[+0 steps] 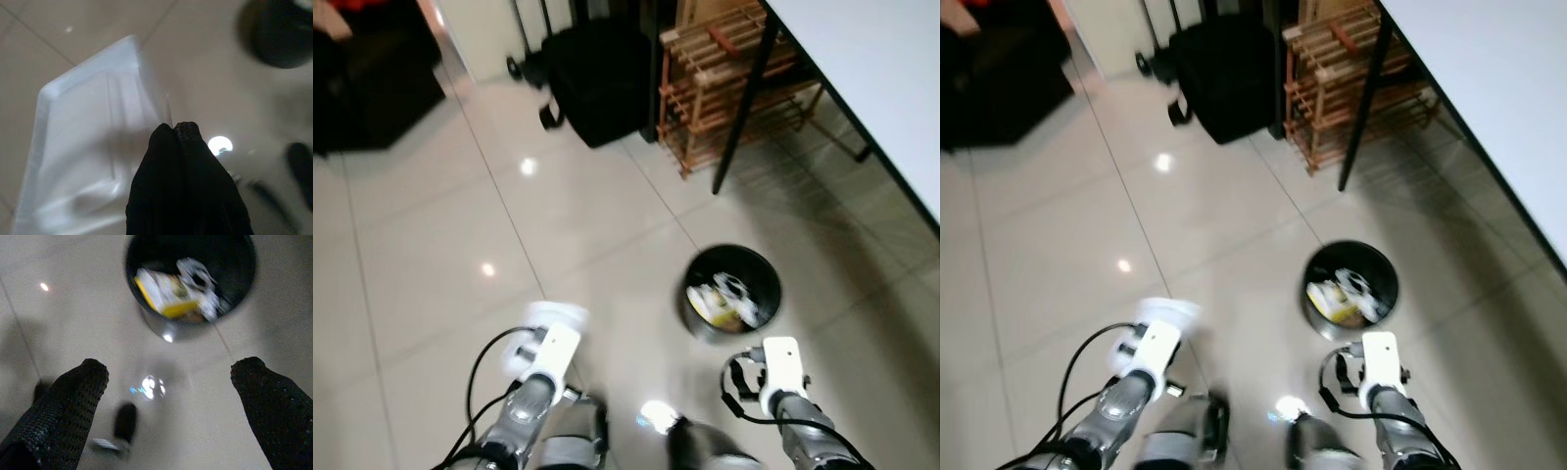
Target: Picking trash to rubbish bin
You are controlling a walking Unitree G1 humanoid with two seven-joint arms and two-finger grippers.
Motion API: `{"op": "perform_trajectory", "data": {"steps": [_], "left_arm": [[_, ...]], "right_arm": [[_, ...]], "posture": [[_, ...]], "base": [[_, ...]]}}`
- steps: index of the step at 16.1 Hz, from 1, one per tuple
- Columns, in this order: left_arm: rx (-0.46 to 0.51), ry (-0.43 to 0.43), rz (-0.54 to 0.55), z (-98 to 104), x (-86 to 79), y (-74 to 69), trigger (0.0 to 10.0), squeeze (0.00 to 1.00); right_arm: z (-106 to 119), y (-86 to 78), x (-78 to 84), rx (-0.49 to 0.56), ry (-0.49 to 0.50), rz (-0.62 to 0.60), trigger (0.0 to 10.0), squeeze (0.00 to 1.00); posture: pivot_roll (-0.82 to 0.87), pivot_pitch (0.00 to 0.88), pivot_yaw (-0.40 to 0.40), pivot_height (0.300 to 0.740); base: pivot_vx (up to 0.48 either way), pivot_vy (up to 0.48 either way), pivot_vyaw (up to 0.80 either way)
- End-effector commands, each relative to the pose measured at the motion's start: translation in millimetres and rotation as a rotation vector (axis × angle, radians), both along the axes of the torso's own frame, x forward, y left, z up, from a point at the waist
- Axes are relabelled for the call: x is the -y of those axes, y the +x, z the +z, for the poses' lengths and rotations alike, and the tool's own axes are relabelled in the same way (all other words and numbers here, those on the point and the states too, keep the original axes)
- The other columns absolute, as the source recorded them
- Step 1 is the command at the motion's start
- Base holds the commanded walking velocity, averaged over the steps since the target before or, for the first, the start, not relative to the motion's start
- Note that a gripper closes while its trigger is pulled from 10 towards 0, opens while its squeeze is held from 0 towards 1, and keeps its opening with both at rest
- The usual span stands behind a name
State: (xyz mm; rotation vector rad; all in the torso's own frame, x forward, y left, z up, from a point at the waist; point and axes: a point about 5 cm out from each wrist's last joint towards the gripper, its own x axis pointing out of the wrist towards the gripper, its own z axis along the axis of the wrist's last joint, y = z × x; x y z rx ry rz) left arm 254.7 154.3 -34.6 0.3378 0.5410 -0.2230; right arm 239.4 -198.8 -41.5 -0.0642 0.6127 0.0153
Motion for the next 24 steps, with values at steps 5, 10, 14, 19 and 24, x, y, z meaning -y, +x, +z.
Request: {"op": "perform_trajectory", "data": {"steps": [5, 10, 14, 19, 24], "left_arm": [[-0.04, 0.0, 0.013, -8.4, -6.4, -11.4, 10.0, 0.0], [-0.042, 0.002, 0.013, -8.9, -6.8, -12.1, 10.0, 0.0], [-0.042, 0.003, 0.017, -9.1, -7.7, -12.7, 10.0, 0.0], [-0.036, 0.025, 0.031, -8.3, -10.1, -11.2, 10.0, 0.0], [-0.035, 0.003, 0.04, -8.3, -8.6, -11.4, 10.0, 0.0]], "right_arm": [[-10.7, -13.1, -5.9, -0.053, 0.015, 0.003, 10.0, 0.0], [-10.8, -13.5, -5.5, -0.054, 0.013, 0.005, 10.0, 0.0], [-11.0, -13.8, -5.6, -0.055, 0.011, 0.01, 10.0, 0.0], [-11.3, -14.2, -5.9, -0.056, 0.012, 0.013, 10.0, 0.0], [-11.2, -14.1, -5.4, -0.055, 0.013, 0.006, 10.0, 0.0]], "posture": [[0.03, 0.275, 0.09, 0.74], [0.03, 0.271, 0.089, 0.74], [0.03, 0.267, 0.088, 0.74], [0.03, 0.273, 0.087, 0.74], [0.03, 0.282, 0.085, 0.74]], "base": [[0.0, 0.0, 0.0], [0.0, 0.0, 0.0], [0.0, 0.0, 0.0], [0.169, 0.0, 0.0], [0.052, 0.0, 0.0]]}}
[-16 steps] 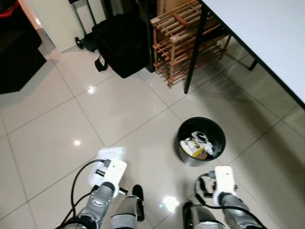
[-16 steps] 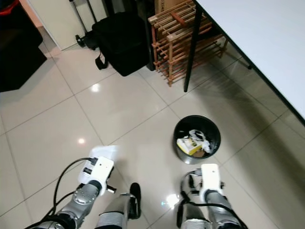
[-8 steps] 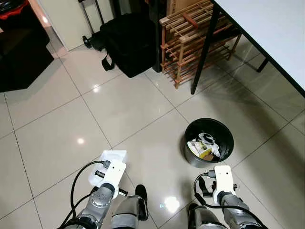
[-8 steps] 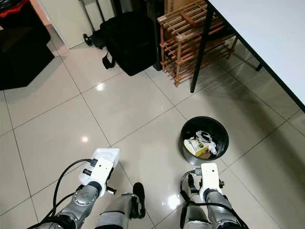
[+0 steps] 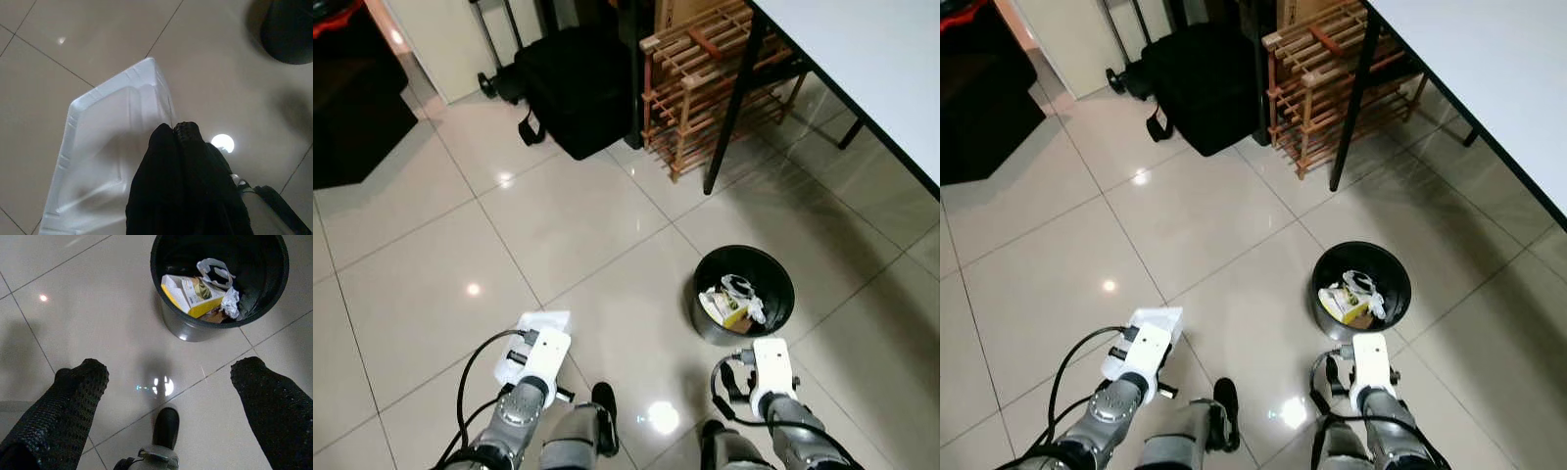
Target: Picking trash to rubbish bin
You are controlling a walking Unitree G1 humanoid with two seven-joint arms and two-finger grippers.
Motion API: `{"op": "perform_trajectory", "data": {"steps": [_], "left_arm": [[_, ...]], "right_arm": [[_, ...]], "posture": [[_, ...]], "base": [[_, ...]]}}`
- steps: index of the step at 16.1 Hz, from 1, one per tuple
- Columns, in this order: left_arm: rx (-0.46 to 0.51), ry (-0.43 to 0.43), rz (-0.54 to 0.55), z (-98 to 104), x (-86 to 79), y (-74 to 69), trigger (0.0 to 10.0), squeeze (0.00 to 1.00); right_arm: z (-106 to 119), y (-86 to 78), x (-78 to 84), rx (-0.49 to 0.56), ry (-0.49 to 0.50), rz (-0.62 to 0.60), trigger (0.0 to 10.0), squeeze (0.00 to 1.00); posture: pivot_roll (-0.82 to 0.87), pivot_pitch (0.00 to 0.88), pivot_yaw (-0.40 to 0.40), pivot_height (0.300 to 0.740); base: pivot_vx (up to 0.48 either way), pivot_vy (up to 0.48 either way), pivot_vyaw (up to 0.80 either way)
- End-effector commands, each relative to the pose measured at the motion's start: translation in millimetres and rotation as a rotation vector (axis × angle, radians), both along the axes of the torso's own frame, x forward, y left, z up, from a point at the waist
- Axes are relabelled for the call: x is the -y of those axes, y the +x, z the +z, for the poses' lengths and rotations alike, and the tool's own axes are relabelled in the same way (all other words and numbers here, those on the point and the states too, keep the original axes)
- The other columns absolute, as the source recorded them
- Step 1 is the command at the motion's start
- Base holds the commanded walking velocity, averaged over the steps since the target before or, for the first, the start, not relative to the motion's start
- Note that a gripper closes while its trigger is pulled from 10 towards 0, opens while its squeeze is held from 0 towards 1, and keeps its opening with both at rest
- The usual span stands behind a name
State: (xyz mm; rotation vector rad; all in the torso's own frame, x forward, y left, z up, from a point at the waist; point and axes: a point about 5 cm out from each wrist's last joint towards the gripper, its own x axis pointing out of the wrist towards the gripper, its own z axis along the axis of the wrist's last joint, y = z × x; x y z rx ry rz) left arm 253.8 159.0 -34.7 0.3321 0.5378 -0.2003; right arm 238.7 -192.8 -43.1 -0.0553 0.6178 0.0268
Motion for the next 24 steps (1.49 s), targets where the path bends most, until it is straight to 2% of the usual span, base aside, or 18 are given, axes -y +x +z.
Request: {"op": "perform_trajectory", "data": {"steps": [1, 12, 18, 20, 24], "left_arm": [[-0.04, 0.002, 0.018, -8.0, -4.0, -10.3, 10.0, 0.0], [-0.048, 0.017, 0.027, -7.5, -7.6, -8.9, 10.0, 0.0], [-0.051, 0.007, 0.041, -9.3, -7.4, -11.6, 10.0, 0.0], [-0.012, 0.006, 0.072, -5.1, -9.5, -7.5, 10.0, 0.0], [-0.017, -0.006, 0.065, -4.7, -9.3, -6.8, 10.0, 0.0]], "right_arm": [[-9.5, -13.3, 0.6, -0.05, 0.002, -0.003, 10.0, 0.0], [-10.2, -14.3, 0.2, -0.053, 0.006, -0.013, 10.0, 0.0], [-11.6, -17.4, 2.1, -0.057, 0.006, -0.01, 10.0, 0.0], [-11.7, -18.3, 4.1, -0.058, 0.002, -0.01, 10.0, 0.0], [-11.4, -18.1, 4.3, -0.054, 0.002, -0.011, 10.0, 0.0]], "posture": [[0.03, 0.285, 0.087, 0.74], [0.04, 0.296, 0.092, 0.74], [0.03, 0.288, 0.085, 0.74], [0.03, 0.283, 0.082, 0.74], [0.03, 0.278, 0.082, 0.74]], "base": [[0.0, 0.0, 0.0], [0.0, 0.0, 0.0], [0.48, 0.0, 0.0], [0.0, 0.0, 0.0], [0.0, 0.0, 0.0]]}}
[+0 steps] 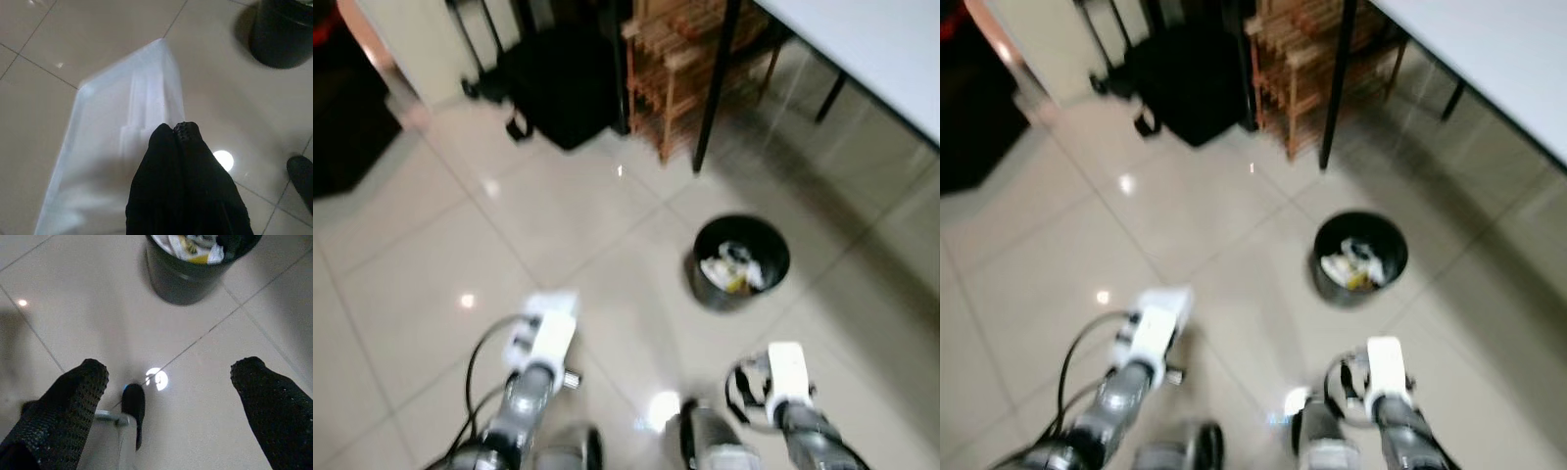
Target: Picking trash to rubbish bin
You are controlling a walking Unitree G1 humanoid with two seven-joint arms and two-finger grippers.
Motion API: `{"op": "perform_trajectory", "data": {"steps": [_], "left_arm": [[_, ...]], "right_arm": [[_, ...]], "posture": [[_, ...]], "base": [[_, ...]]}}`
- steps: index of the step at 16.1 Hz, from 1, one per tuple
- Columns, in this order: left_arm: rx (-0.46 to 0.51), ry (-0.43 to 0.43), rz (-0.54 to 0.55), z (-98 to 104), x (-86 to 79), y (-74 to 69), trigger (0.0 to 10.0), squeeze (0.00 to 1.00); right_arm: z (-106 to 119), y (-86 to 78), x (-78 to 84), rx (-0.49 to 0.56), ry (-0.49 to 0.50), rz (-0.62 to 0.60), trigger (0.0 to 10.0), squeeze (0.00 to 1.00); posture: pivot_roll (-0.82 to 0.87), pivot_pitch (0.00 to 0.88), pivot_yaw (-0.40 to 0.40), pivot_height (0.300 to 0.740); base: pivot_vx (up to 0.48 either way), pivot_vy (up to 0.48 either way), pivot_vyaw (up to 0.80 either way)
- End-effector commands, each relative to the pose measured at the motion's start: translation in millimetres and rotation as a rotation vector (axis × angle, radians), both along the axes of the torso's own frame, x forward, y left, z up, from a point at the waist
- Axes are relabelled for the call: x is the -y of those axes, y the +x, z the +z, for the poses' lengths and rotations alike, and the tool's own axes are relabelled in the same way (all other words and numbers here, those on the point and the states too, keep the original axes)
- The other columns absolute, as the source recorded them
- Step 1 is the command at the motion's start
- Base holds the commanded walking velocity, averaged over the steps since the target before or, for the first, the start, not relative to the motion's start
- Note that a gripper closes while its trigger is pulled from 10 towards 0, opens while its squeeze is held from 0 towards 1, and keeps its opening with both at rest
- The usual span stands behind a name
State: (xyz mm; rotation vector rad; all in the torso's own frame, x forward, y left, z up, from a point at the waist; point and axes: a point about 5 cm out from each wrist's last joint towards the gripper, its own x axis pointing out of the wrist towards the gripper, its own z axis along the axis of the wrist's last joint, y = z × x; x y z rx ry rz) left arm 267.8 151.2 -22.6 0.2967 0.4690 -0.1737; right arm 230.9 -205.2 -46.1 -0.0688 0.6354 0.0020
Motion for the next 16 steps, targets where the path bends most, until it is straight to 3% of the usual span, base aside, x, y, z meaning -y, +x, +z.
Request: {"op": "perform_trajectory", "data": {"steps": [1, 16], "left_arm": [[-0.087, 0.026, 0.04, -17.0, -17.0, -20.8, 10.0, 0.0], [-0.093, 0.026, 0.027, -16.8, -18.2, -20.6, 10.0, 0.0]], "right_arm": [[-8.5, -10.3, -8.1, -0.038, 0.023, 0.008, 10.0, 0.0], [-8.6, -10.0, -8.3, -0.039, 0.025, -0.003, 10.0, 0.0]], "posture": [[0.03, 0.278, 0.082, 0.74], [0.03, 0.28, 0.093, 0.74]], "base": [[0.0, 0.0, 0.0], [0.0, 0.0, 0.0]]}}
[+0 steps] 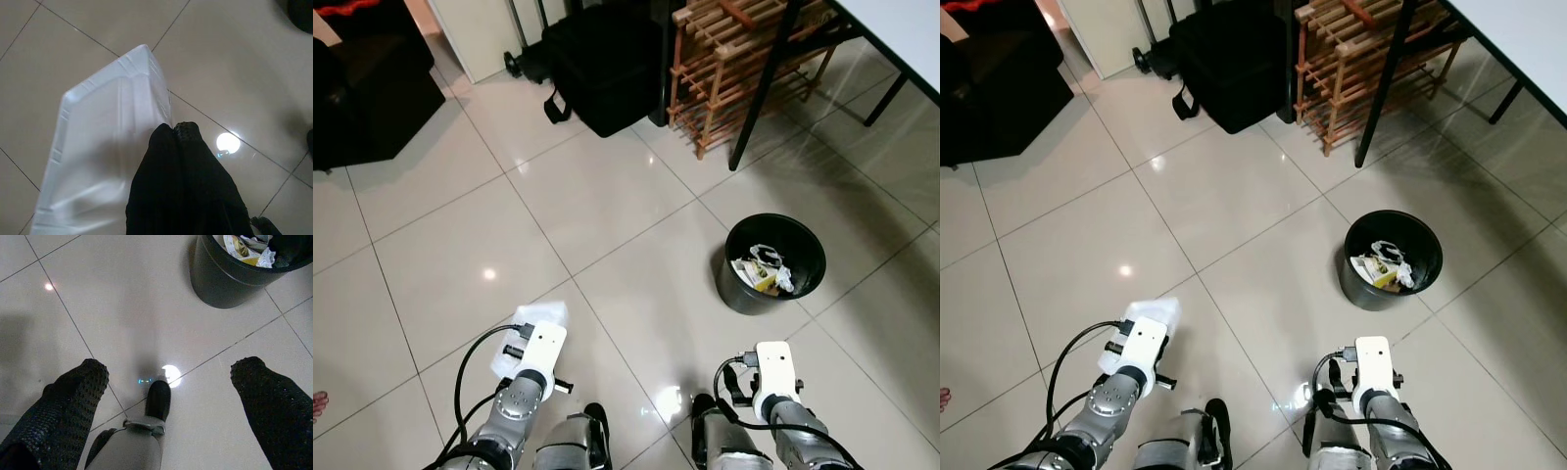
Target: Picking trash to rubbish bin
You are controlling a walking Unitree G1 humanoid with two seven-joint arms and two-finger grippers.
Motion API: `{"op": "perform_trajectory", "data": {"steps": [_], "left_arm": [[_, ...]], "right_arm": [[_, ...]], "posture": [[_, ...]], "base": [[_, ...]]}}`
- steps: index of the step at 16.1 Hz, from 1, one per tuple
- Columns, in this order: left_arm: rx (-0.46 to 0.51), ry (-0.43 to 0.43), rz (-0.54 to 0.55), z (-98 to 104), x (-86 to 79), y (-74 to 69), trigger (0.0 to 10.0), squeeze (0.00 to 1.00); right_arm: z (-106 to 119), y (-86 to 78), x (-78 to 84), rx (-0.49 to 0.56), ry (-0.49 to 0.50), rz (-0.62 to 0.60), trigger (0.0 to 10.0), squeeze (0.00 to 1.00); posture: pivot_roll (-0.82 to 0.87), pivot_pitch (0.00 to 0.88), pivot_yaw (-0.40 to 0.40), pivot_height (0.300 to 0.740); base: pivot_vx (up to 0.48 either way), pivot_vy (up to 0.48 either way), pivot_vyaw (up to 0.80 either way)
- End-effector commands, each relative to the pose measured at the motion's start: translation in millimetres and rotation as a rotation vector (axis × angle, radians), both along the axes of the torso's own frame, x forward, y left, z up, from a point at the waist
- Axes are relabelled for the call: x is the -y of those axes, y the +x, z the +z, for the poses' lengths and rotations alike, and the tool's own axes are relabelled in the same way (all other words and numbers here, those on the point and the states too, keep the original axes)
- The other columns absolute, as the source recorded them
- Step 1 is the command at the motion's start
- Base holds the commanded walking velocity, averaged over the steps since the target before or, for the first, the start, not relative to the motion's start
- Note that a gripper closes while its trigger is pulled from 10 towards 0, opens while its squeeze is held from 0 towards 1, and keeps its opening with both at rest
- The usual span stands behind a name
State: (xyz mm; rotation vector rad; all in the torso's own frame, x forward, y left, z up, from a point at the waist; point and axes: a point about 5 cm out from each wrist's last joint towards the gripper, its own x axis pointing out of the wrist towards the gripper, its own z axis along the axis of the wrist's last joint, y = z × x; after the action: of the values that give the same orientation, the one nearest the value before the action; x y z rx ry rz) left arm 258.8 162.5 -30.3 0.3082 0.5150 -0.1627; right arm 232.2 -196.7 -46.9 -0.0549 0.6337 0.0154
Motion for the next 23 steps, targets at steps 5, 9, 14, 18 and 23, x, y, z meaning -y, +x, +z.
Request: {"op": "perform_trajectory", "data": {"steps": [5, 9, 14, 18, 23], "left_arm": [[-0.05, 0.007, 0.013, -8.8, -6.9, -10.9, 10.0, 0.0], [-0.051, 0.007, 0.013, -8.9, -7.0, -11.1, 10.0, 0.0], [-0.051, 0.008, 0.011, -8.6, -7.0, -10.7, 10.0, 0.0], [-0.052, 0.008, 0.01, -8.5, -7.1, -10.5, 10.0, 0.0], [-0.054, 0.008, 0.009, -8.9, -7.3, -11.1, 10.0, 0.0]], "right_arm": [[-7.4, -10.7, 0.4, -0.039, 0.009, -0.012, 10.0, 0.0], [-7.2, -10.3, 0.1, -0.037, 0.009, -0.011, 10.0, 0.0], [-6.6, -9.0, -1.4, -0.033, 0.011, -0.009, 10.0, 0.0], [-6.4, -8.7, -1.3, -0.032, 0.012, -0.01, 10.0, 0.0], [-7.1, -9.1, -2.2, -0.04, 0.015, -0.004, 10.0, 0.0]], "posture": [[0.03, 0.281, 0.092, 0.74], [0.04, 0.283, 0.091, 0.74], [0.04, 0.282, 0.092, 0.74], [0.04, 0.283, 0.093, 0.74], [0.04, 0.279, 0.094, 0.74]], "base": [[0.0, 0.0, 0.0], [0.0, 0.0, 0.0], [0.0, 0.0, 0.0], [0.0, 0.0, 0.0], [0.0, 0.0, -0.64]]}}
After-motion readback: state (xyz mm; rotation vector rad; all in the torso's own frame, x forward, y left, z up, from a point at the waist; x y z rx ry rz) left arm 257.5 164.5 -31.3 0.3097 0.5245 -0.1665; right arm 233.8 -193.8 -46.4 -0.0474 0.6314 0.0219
